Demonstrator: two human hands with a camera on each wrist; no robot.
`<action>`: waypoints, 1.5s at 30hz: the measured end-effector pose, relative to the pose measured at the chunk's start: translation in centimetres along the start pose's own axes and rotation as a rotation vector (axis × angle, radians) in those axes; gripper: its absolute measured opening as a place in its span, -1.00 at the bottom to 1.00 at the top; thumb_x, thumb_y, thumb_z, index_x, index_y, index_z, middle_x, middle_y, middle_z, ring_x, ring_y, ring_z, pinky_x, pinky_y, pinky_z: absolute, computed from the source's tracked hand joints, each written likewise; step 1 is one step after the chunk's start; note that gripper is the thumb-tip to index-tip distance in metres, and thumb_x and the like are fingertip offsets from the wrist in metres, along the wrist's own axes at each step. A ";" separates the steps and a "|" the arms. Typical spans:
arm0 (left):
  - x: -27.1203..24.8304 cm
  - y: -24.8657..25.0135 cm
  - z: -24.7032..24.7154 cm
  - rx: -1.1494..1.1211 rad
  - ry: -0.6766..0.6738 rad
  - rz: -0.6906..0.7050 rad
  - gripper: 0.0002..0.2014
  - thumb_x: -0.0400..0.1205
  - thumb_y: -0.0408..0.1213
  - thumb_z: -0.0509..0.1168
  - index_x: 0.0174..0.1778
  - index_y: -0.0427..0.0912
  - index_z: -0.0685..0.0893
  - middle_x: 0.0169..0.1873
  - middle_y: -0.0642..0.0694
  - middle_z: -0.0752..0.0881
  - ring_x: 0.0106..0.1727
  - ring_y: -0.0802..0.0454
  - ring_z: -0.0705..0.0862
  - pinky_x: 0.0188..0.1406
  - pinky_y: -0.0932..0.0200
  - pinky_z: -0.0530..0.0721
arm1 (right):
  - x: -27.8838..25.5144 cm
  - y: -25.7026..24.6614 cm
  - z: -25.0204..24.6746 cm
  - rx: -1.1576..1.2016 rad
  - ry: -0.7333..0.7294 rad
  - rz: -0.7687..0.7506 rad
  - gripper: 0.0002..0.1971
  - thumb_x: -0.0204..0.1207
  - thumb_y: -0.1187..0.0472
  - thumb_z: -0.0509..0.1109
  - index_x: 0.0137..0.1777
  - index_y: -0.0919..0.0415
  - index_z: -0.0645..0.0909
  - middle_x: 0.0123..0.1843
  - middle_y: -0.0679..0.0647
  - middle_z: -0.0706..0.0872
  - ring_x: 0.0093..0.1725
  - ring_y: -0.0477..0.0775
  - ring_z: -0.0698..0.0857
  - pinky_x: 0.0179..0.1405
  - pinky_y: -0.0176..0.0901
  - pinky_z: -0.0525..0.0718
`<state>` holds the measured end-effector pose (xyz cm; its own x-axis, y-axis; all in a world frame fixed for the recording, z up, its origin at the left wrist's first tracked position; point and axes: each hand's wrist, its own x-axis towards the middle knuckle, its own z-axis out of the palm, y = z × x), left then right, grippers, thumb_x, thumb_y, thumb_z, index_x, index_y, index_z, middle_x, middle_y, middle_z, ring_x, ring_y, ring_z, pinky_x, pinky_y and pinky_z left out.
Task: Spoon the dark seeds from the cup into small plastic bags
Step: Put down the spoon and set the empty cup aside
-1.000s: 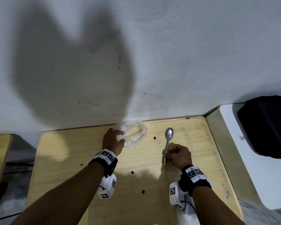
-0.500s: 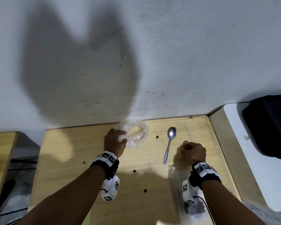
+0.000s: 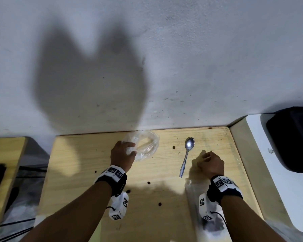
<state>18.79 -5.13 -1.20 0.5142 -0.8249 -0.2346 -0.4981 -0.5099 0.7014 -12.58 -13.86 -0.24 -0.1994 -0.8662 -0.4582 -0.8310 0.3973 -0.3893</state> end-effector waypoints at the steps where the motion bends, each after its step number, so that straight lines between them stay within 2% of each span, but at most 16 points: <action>1: 0.0 -0.1 -0.1 -0.007 0.004 0.000 -0.77 0.41 -0.31 0.53 -0.03 -0.05 0.81 0.06 -0.14 0.68 0.13 -0.15 0.68 0.12 0.22 0.54 | 0.1 0.1 0.2 -0.014 -0.012 -0.011 -0.75 0.41 0.26 0.52 0.10 0.21 0.71 0.05 0.24 0.79 0.15 0.31 0.71 0.04 -0.14 0.57; 4: -0.1 -0.4 -0.3 -0.002 0.006 -0.002 -0.77 0.41 -0.30 0.53 -0.03 -0.04 0.80 0.08 -0.14 0.68 0.16 -0.14 0.67 0.15 0.20 0.55 | 0.2 0.3 0.5 -0.053 -0.012 -0.016 -0.76 0.46 0.22 0.52 0.11 0.22 0.78 0.05 0.26 0.82 0.15 0.33 0.73 0.17 -0.02 0.68; 7: -0.2 -0.8 -0.5 -0.001 0.006 0.003 -0.77 0.41 -0.30 0.53 -0.03 -0.04 0.80 0.09 -0.15 0.67 0.19 -0.16 0.66 0.19 0.15 0.58 | -0.2 -0.1 0.6 -0.064 0.003 -0.028 -0.81 0.52 0.22 0.43 0.00 0.27 0.83 -0.05 0.30 0.84 0.07 0.35 0.76 0.14 0.07 0.73; 13: -0.4 -1.4 -0.6 -0.012 -0.004 0.004 -0.78 0.42 -0.29 0.52 -0.03 -0.01 0.81 0.10 -0.12 0.67 0.18 -0.14 0.67 0.23 0.08 0.63 | -0.5 0.7 -0.3 0.067 0.077 -0.009 -0.90 0.43 0.27 0.51 -0.07 0.21 0.77 -0.04 0.21 0.84 0.08 0.30 0.76 0.20 0.07 0.69; 16: -0.5 -1.5 -0.6 -0.007 0.003 0.023 -0.78 0.41 -0.31 0.53 -0.04 -0.03 0.81 0.08 -0.14 0.67 0.13 -0.16 0.68 0.19 0.05 0.65 | -0.6 1.4 -0.5 0.028 0.050 -0.007 -0.84 0.45 0.16 0.53 0.00 0.15 0.79 0.03 0.18 0.84 0.13 0.26 0.76 0.26 0.03 0.67; 21: -0.4 -1.1 -0.5 0.015 -0.006 0.035 -0.77 0.41 -0.32 0.53 -0.03 -0.04 0.81 0.08 -0.15 0.68 0.14 -0.18 0.68 0.20 0.03 0.64 | -0.8 1.0 -0.7 0.043 -0.004 -0.076 -0.76 0.37 0.24 0.61 0.05 0.18 0.83 0.07 0.20 0.85 0.16 0.25 0.77 0.33 0.04 0.65; 23: -0.3 -0.7 -0.4 0.024 -0.005 0.040 -0.77 0.41 -0.32 0.53 -0.03 -0.05 0.81 0.08 -0.17 0.68 0.14 -0.19 0.67 0.20 0.03 0.64 | -0.8 0.4 -0.7 0.017 -0.007 -0.105 -0.80 0.40 0.27 0.57 0.03 0.18 0.84 0.02 0.21 0.86 0.12 0.23 0.77 0.26 -0.07 0.66; 25: -0.2 -0.3 -0.2 0.040 -0.002 0.054 -0.77 0.40 -0.32 0.53 -0.03 -0.06 0.81 0.08 -0.19 0.68 0.15 -0.21 0.67 0.20 0.02 0.64 | -0.9 -0.2 -0.9 -0.053 -0.017 -0.131 -0.87 0.45 0.25 0.50 -0.04 0.18 0.85 -0.08 0.18 0.86 -0.01 0.16 0.77 0.05 -0.23 0.63; 27: -0.1 0.0 0.0 0.049 -0.004 0.063 -0.76 0.40 -0.31 0.53 -0.02 -0.06 0.81 0.07 -0.18 0.68 0.16 -0.21 0.67 0.21 0.02 0.63 | -0.9 -0.7 -0.9 -0.100 -0.023 -0.131 -0.84 0.48 0.19 0.45 -0.06 0.18 0.85 -0.10 0.19 0.85 -0.01 0.19 0.78 -0.06 -0.22 0.62; 30: 0.0 0.4 0.3 0.052 -0.018 0.053 -0.77 0.41 -0.30 0.52 -0.02 -0.05 0.80 0.08 -0.17 0.68 0.17 -0.19 0.67 0.22 0.01 0.63 | -0.9 -1.0 -1.1 -0.050 -0.016 -0.108 -0.85 0.47 0.22 0.46 -0.09 0.23 0.84 -0.15 0.22 0.84 -0.08 0.20 0.78 -0.14 -0.20 0.62; 33: -0.1 0.7 0.6 0.051 -0.015 0.051 -0.77 0.41 -0.30 0.53 -0.03 -0.05 0.81 0.06 -0.15 0.68 0.12 -0.17 0.68 0.17 0.02 0.65 | -0.5 -0.9 -1.2 0.016 -0.063 -0.097 -0.91 0.42 0.26 0.52 -0.11 0.19 0.84 -0.16 0.16 0.83 -0.11 0.13 0.74 -0.06 -0.18 0.66; 35: -0.1 0.7 0.7 0.042 -0.012 0.045 -0.78 0.41 -0.30 0.53 -0.03 -0.04 0.81 0.05 -0.14 0.68 0.09 -0.17 0.68 0.13 0.06 0.66 | -0.2 -1.1 -1.2 0.224 -0.138 -0.035 -0.85 0.35 0.40 0.52 -0.25 0.12 0.80 -0.21 0.14 0.81 -0.16 0.16 0.76 -0.06 -0.08 0.75; 36: -0.1 0.6 0.7 0.036 -0.011 0.037 -0.78 0.41 -0.30 0.52 -0.04 -0.03 0.81 0.04 -0.13 0.67 0.08 -0.17 0.68 0.10 0.08 0.66 | -0.2 -1.5 -1.2 0.411 -0.183 0.008 -0.78 0.33 0.52 0.48 -0.30 0.17 0.77 -0.23 0.20 0.80 -0.25 0.20 0.75 -0.15 -0.04 0.78; 39: -0.1 0.3 0.7 0.030 -0.016 0.023 -0.78 0.41 -0.28 0.52 -0.05 0.00 0.81 0.06 -0.11 0.67 0.06 -0.16 0.69 0.09 0.08 0.68 | -0.3 -2.8 -1.1 0.789 -0.290 0.083 -0.72 0.40 0.71 0.30 -0.18 0.37 0.70 -0.27 0.31 0.70 -0.41 0.20 0.63 -0.32 -0.05 0.68; 42: -0.2 0.1 0.7 0.021 -0.002 0.027 -0.79 0.40 -0.27 0.53 -0.07 0.02 0.80 0.06 -0.09 0.68 0.07 -0.14 0.70 0.12 0.04 0.69 | 0.0 -4.6 -0.3 0.784 -0.292 0.124 -0.74 0.46 0.61 0.17 -0.17 0.36 0.65 -0.37 0.21 0.63 -0.45 0.15 0.52 -0.42 -0.09 0.54; 45: -0.1 -0.1 0.5 0.017 0.000 0.019 -0.79 0.41 -0.28 0.52 -0.06 0.01 0.80 0.06 -0.09 0.68 0.10 -0.12 0.69 0.16 0.06 0.67 | 0.9 -6.1 1.5 0.611 -0.252 0.137 -0.85 0.43 0.36 0.25 -0.31 0.25 0.62 -0.39 0.13 0.60 -0.36 0.15 0.52 -0.38 -0.09 0.46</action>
<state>18.37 -5.12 -1.57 0.5043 -0.8346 -0.2218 -0.5193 -0.4983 0.6943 -6.89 -16.58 0.51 -0.0927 -0.7281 -0.6791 -0.3490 0.6626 -0.6627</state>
